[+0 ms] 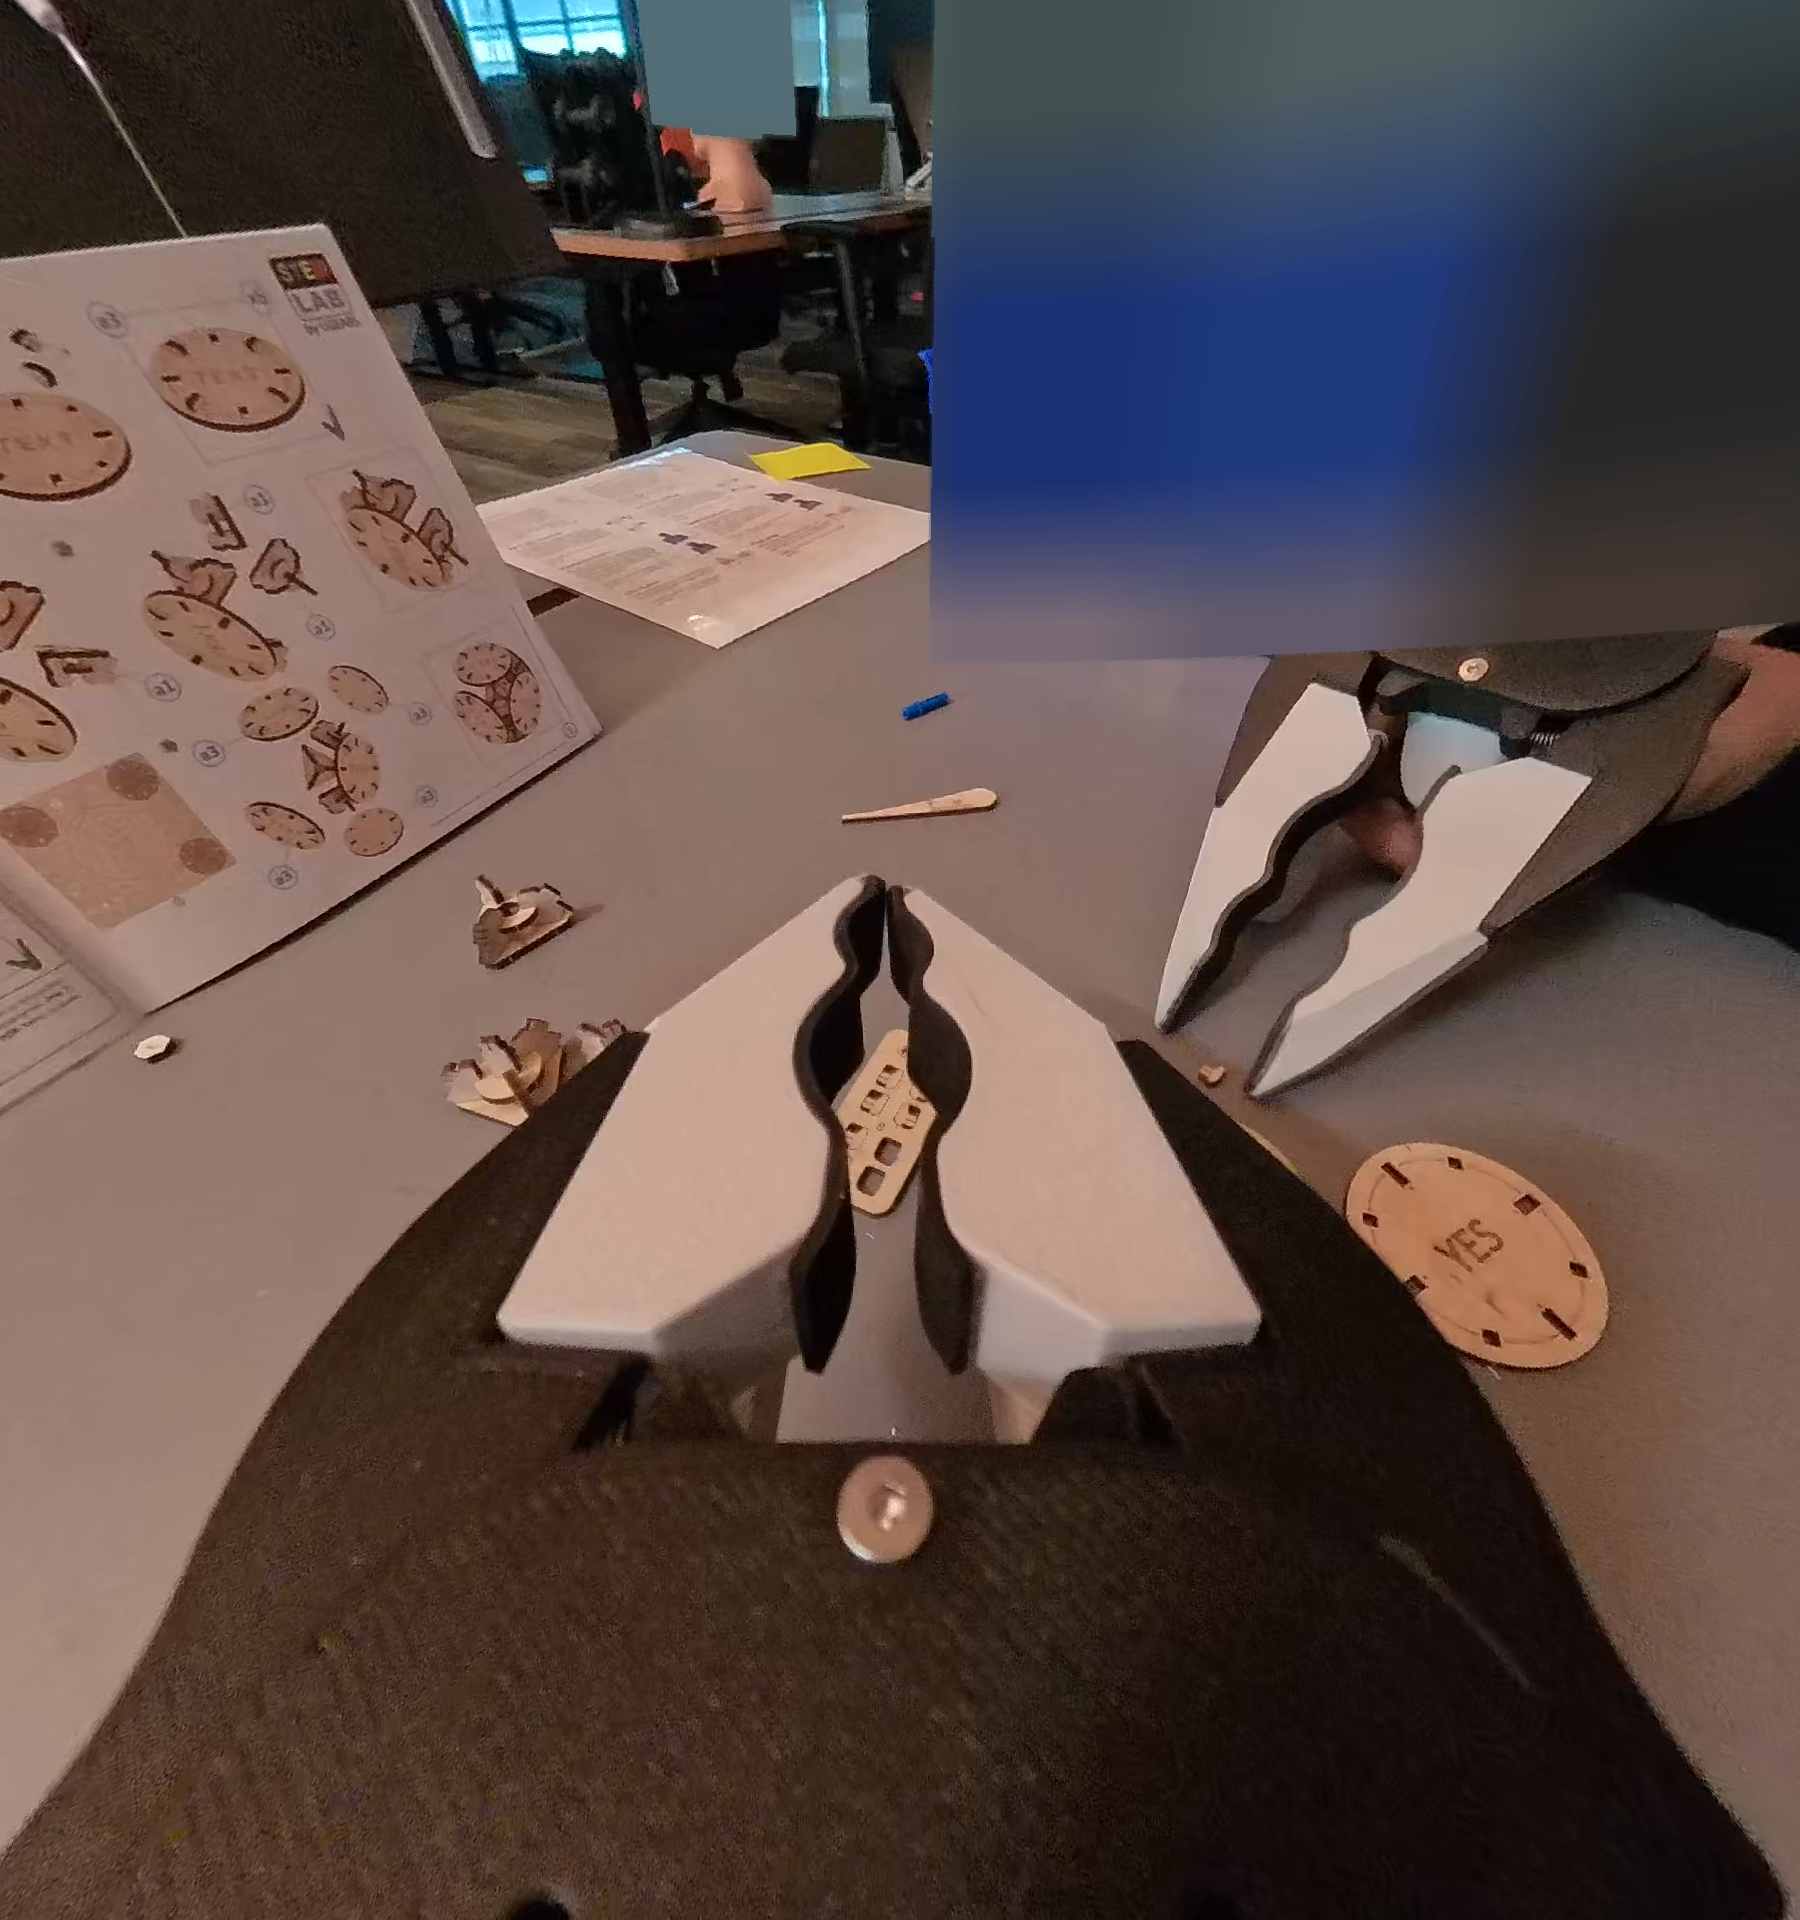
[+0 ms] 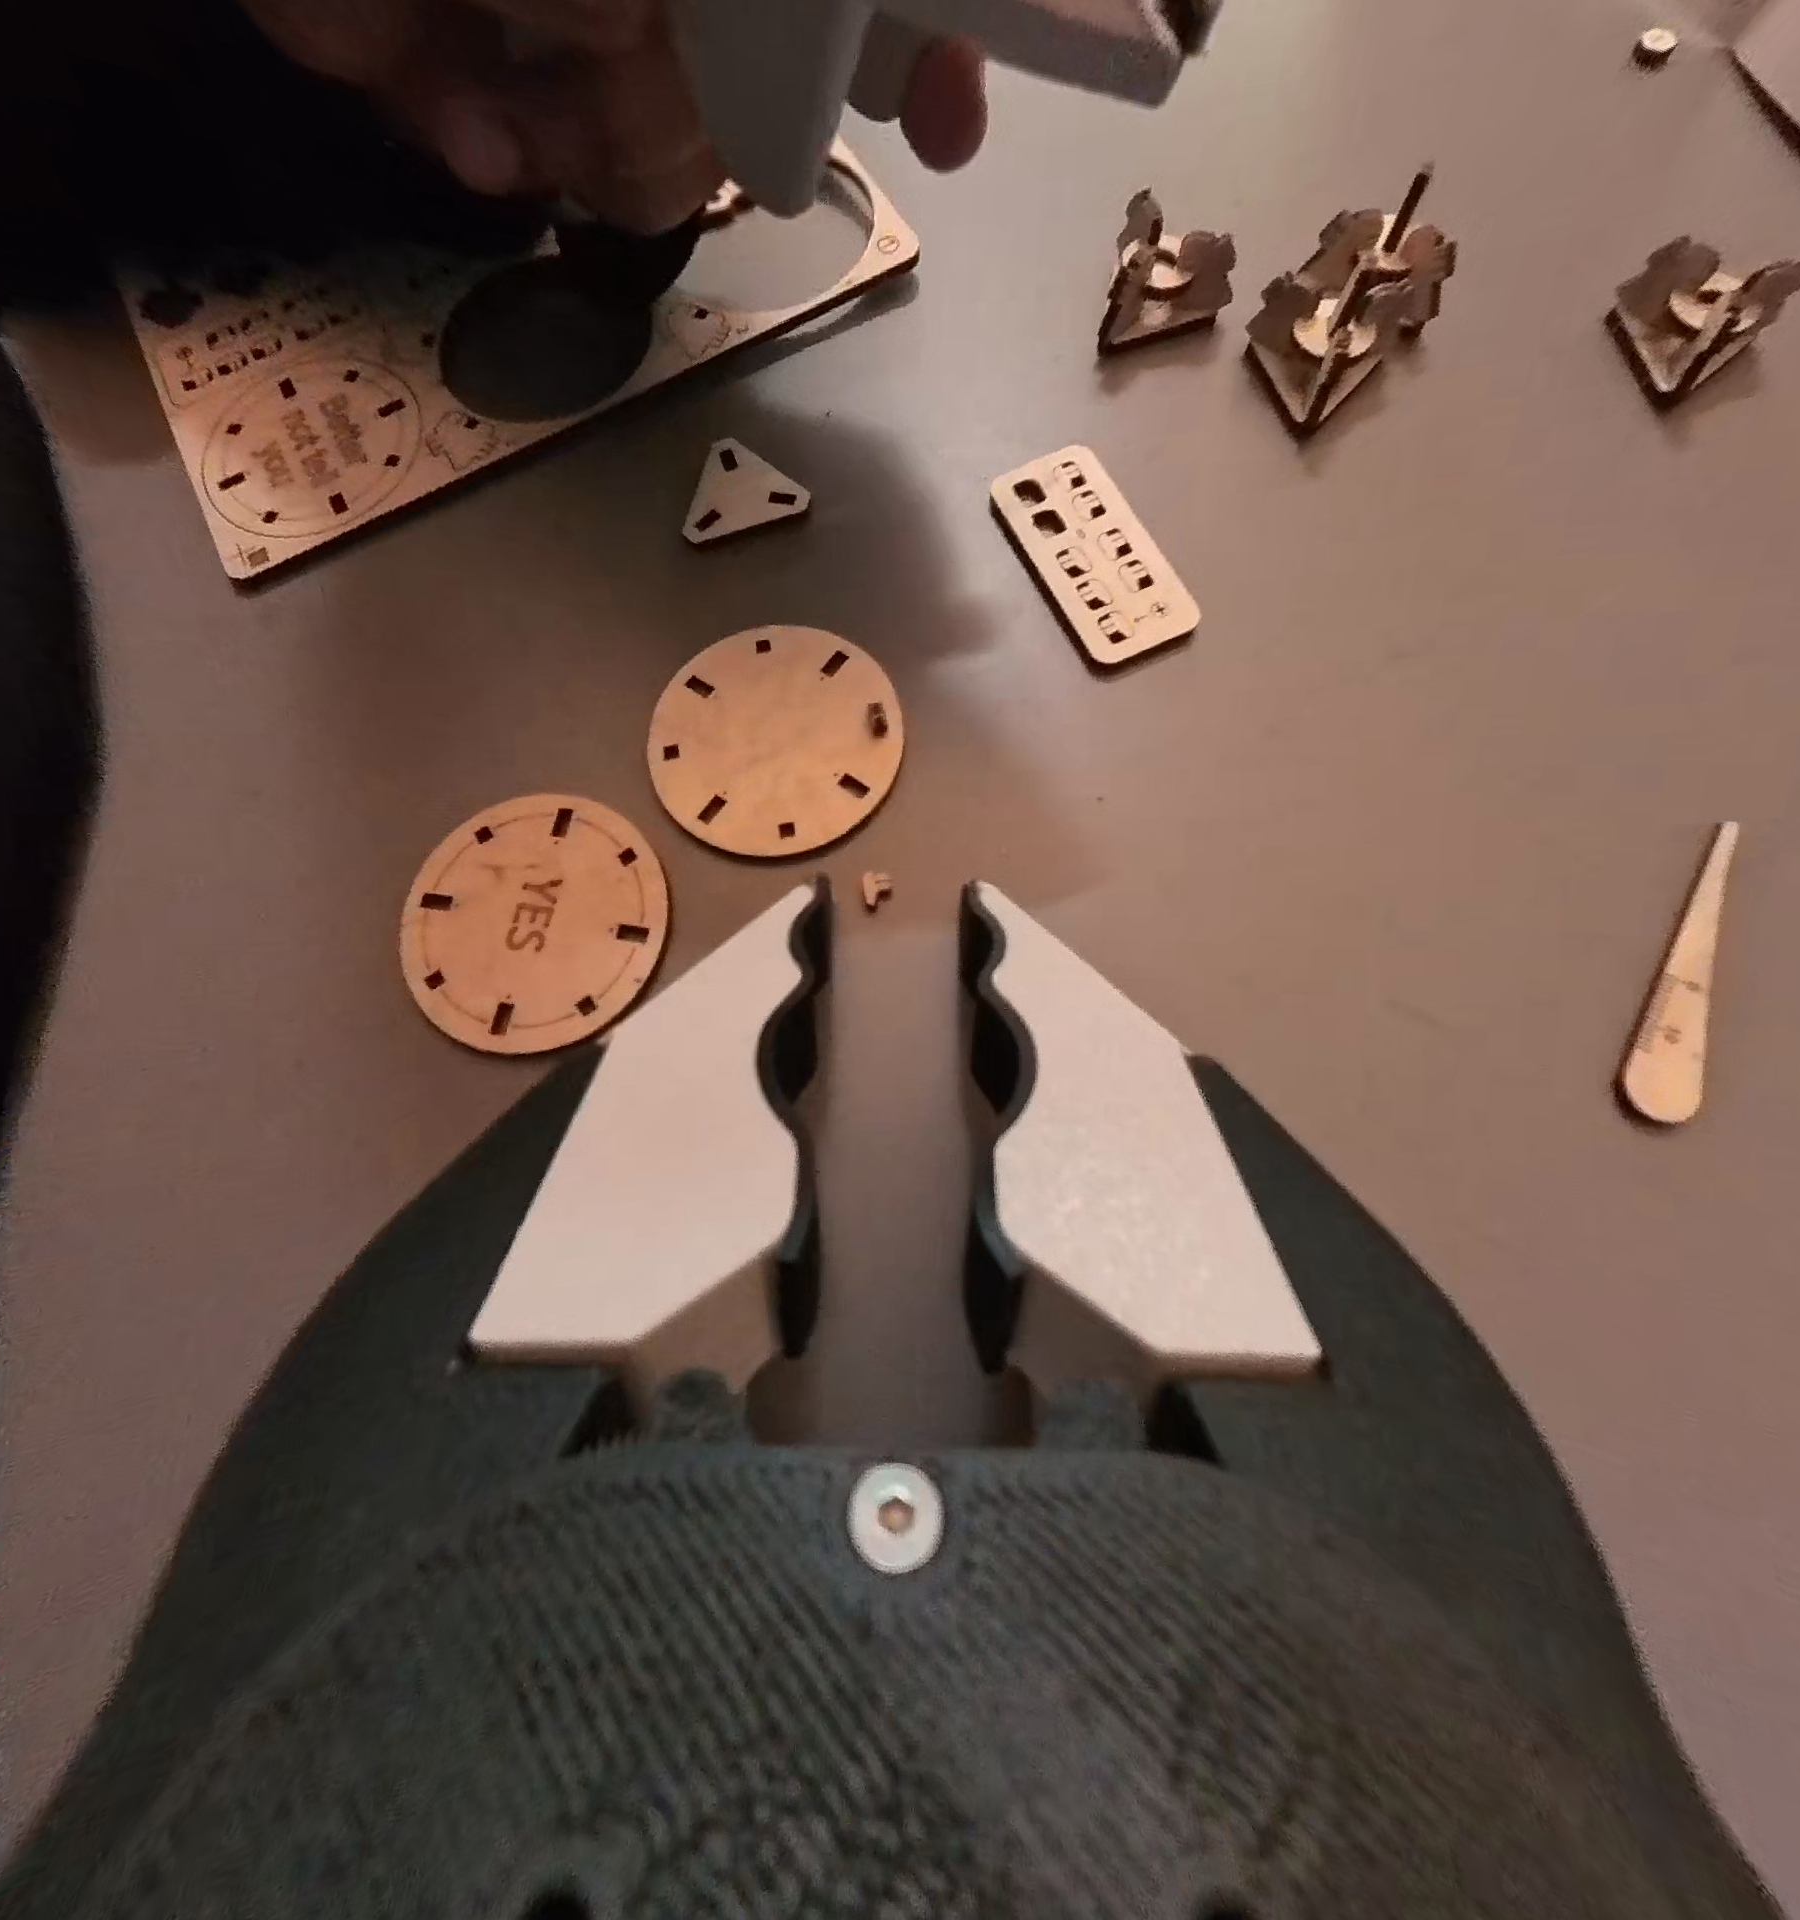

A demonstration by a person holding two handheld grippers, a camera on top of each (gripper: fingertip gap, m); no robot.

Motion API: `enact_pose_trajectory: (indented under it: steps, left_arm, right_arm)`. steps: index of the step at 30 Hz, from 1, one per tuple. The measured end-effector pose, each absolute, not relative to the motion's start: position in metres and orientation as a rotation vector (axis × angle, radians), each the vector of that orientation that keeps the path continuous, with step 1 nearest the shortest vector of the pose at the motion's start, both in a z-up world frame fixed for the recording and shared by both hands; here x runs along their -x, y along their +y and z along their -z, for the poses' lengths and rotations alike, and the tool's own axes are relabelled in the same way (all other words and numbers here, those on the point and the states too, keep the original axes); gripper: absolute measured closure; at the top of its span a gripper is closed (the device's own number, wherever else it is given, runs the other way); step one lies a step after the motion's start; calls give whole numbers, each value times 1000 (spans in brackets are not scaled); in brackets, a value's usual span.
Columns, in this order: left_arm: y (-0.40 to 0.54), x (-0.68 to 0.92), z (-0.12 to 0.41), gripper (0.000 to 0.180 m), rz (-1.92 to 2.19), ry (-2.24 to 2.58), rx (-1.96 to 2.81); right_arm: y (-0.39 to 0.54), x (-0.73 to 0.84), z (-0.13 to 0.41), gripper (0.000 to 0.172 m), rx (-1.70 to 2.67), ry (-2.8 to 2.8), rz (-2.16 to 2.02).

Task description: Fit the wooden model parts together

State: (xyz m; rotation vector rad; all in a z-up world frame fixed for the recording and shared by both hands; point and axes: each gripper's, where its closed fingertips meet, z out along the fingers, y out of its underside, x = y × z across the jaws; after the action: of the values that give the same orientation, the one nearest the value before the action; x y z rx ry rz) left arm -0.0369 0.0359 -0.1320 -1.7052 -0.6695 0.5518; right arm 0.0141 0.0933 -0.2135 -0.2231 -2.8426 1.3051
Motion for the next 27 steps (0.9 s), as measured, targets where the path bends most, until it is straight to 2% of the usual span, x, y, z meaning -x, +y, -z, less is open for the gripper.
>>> enact_pose_trajectory:
  steps: [5, 7, 10, 13, 15, 17, 21, 27]
  left_arm:
    - [37, 38, 138, 180, -567, -679, 1751]
    - [38, 37, 140, 179, -556, -671, 1772]
    - [39, 33, 138, 165, -543, -636, 1787]
    - [45, 25, 137, 160, -512, -589, 1799]
    - [53, 16, 134, 165, -412, -590, 1775]
    - [60, 7, 130, 180, -280, -618, 1736]
    - [75, -15, 122, 180, 67, -632, 1639]
    - [86, -40, 101, 180, 599, -646, 1379]
  right_arm:
    - [82, -13, 215, 170, 117, -2784, -1255]
    - [80, -13, 215, 171, 81, -2749, -1235]
    - [81, -11, 212, 172, 54, -2682, -1221]
    - [81, -9, 194, 172, 56, -2560, -1336]
    - [81, -11, 173, 172, 43, -2446, -1489]
    - [78, -19, 149, 172, 3, -2327, -1641]
    - [69, -36, 110, 172, -27, -2170, -1916]
    - [63, -44, 90, 172, 15, -2101, -2117]
